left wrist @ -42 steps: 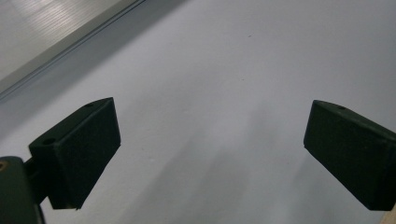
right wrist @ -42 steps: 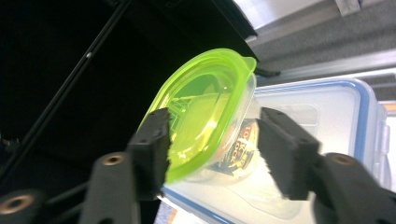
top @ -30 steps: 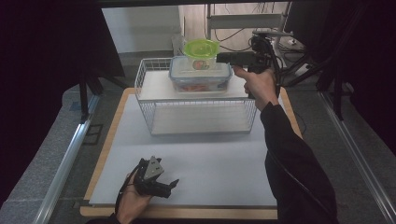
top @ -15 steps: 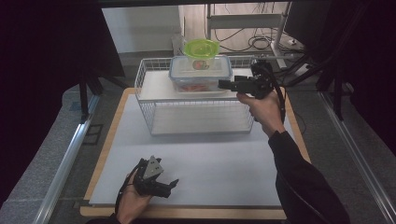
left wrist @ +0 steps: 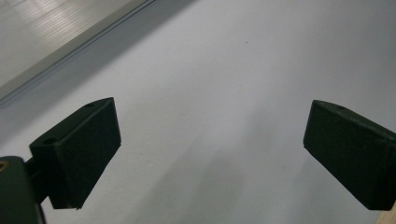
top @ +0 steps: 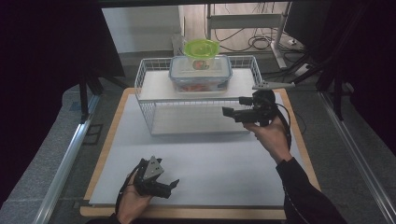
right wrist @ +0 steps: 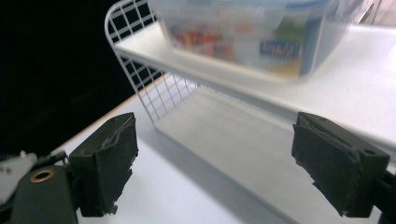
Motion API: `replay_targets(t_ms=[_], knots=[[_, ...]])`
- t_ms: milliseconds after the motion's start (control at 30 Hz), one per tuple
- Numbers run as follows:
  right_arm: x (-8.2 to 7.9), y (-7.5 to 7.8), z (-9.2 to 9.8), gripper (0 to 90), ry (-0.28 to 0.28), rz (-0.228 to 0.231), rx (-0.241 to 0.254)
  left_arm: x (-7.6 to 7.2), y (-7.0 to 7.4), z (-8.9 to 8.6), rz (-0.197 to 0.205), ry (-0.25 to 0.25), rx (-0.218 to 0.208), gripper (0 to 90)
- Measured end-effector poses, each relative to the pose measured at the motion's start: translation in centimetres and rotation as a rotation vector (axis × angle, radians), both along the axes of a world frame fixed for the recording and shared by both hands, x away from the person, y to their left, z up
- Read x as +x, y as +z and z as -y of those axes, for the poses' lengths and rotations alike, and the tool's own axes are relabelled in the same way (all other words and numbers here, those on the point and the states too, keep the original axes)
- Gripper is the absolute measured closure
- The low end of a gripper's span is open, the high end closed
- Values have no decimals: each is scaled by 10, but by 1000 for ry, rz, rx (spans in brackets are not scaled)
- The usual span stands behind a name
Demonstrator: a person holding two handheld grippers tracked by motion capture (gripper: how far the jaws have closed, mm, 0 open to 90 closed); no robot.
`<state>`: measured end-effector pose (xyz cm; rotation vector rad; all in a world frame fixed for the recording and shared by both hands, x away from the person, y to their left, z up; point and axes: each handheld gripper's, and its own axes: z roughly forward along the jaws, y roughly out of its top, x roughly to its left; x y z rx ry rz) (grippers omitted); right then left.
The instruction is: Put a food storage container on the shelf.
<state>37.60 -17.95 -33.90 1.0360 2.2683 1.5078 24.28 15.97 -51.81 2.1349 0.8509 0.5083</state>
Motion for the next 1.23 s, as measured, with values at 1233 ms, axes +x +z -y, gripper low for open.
replay_targets(t_ms=[1233], knots=[[-89, -167, 18, 38, 74, -42, -356, 2, -6, 2, -29, -25, 7, 38]])
